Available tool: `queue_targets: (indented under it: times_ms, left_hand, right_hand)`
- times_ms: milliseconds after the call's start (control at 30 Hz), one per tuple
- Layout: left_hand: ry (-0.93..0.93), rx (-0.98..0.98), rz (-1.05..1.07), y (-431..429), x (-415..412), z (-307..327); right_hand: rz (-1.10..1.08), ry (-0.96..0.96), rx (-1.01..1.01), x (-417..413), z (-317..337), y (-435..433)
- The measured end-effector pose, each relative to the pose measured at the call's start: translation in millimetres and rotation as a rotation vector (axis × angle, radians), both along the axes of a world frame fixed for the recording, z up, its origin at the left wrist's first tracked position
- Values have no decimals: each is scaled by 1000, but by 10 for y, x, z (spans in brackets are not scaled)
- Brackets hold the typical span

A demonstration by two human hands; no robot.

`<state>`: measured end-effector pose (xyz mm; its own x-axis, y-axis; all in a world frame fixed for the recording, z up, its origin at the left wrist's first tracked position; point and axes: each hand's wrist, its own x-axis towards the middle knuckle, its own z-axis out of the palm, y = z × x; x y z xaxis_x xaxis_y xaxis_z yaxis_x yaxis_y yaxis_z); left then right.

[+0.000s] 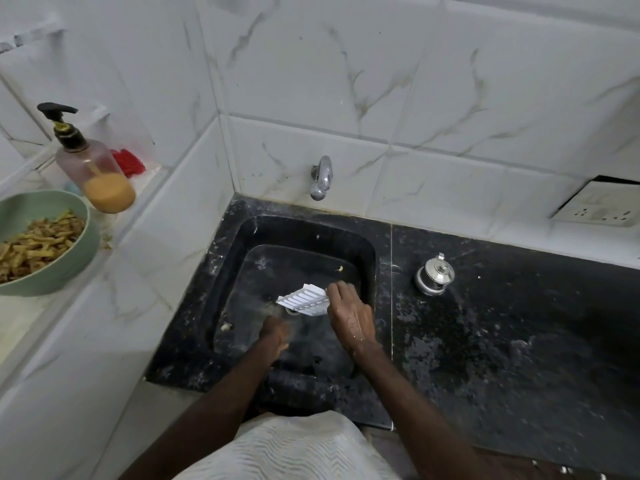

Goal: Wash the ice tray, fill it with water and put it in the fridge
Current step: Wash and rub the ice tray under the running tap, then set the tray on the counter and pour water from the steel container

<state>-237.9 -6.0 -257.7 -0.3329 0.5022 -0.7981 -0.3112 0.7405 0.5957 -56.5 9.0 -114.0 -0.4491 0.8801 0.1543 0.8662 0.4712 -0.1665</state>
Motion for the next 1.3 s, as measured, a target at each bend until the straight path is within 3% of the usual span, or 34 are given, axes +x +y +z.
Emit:
queue_targets:
  times_ms: [133, 367, 433, 800, 1133, 1300]
  left_hand:
    - [-54, 49, 1, -54, -11, 301]
    - [21, 18, 40, 20, -42, -37]
    - [91, 36, 44, 55, 28, -25]
    - [415, 236, -248, 242, 826, 280]
    - [328, 400, -410, 300, 1843, 343]
    - [314, 385, -437, 296, 2240, 445]
  right_hand:
    - [-29, 49, -35, 4, -74, 57]
    - [-319, 525, -392, 215, -145, 227]
    - [-392, 582, -445, 364, -191, 258]
    - [-731, 722, -483, 1541, -381, 388]
    - [-893, 623, -491, 2697, -579, 467]
    - [-905, 606, -541, 3086, -615, 495]
